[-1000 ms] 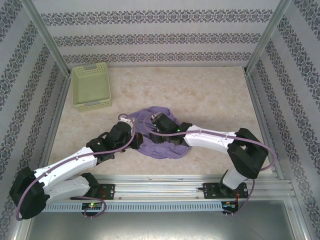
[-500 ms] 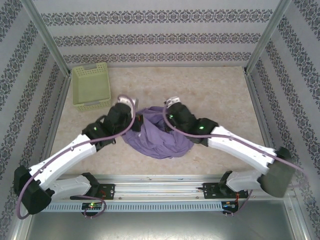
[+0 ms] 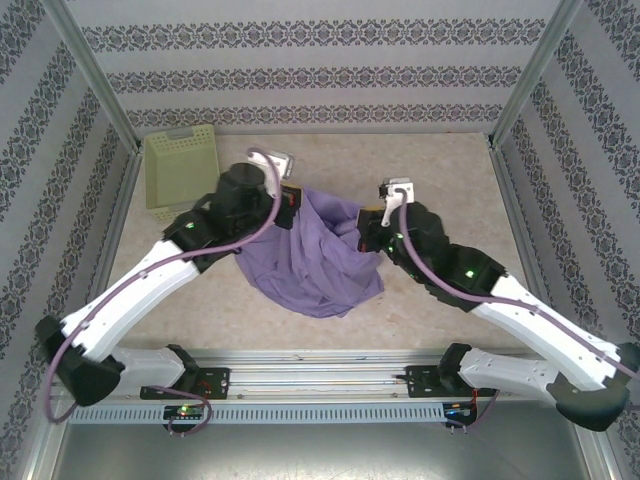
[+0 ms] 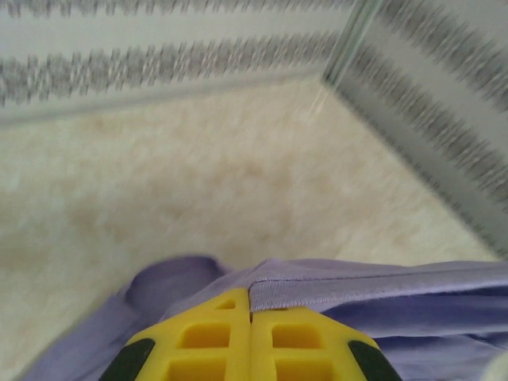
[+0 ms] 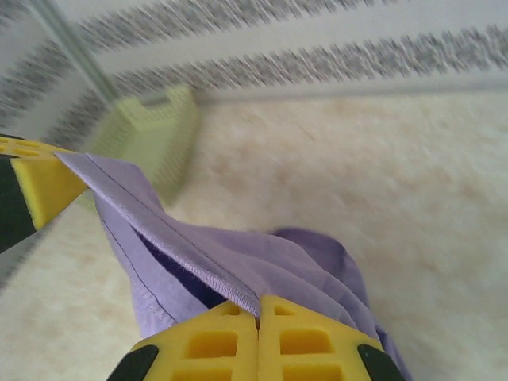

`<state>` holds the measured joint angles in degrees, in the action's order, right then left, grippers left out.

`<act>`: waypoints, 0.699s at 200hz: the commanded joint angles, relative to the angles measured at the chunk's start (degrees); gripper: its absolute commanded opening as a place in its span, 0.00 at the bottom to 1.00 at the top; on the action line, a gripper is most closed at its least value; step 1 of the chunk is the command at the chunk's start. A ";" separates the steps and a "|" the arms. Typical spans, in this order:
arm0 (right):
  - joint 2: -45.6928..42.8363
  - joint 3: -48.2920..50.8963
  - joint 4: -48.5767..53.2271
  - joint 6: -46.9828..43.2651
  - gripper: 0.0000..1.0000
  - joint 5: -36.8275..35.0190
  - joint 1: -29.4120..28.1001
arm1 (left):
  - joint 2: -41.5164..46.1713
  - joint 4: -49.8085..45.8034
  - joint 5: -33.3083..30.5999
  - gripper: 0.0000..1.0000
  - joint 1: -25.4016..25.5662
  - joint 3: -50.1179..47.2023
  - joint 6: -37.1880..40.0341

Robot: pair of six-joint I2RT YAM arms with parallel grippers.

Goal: Fold the inside-out t-shirt

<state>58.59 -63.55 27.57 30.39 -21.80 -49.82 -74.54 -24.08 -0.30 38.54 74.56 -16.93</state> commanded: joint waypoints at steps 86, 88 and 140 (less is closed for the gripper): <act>14.72 1.68 0.33 -1.78 0.29 8.84 22.05 | -6.93 5.75 12.19 0.00 -1.34 -6.68 -9.98; 14.32 2.07 0.01 -1.95 0.32 9.11 22.05 | -7.37 5.74 12.21 0.00 -1.40 -6.29 -10.08; 0.54 18.15 -17.31 -5.47 0.69 21.64 13.80 | -14.04 7.26 14.70 0.00 -3.82 1.32 -13.24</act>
<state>62.72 -50.96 19.99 27.51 -6.85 -31.38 -87.11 -17.56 12.84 35.64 72.77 -27.73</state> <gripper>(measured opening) 0.660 0.047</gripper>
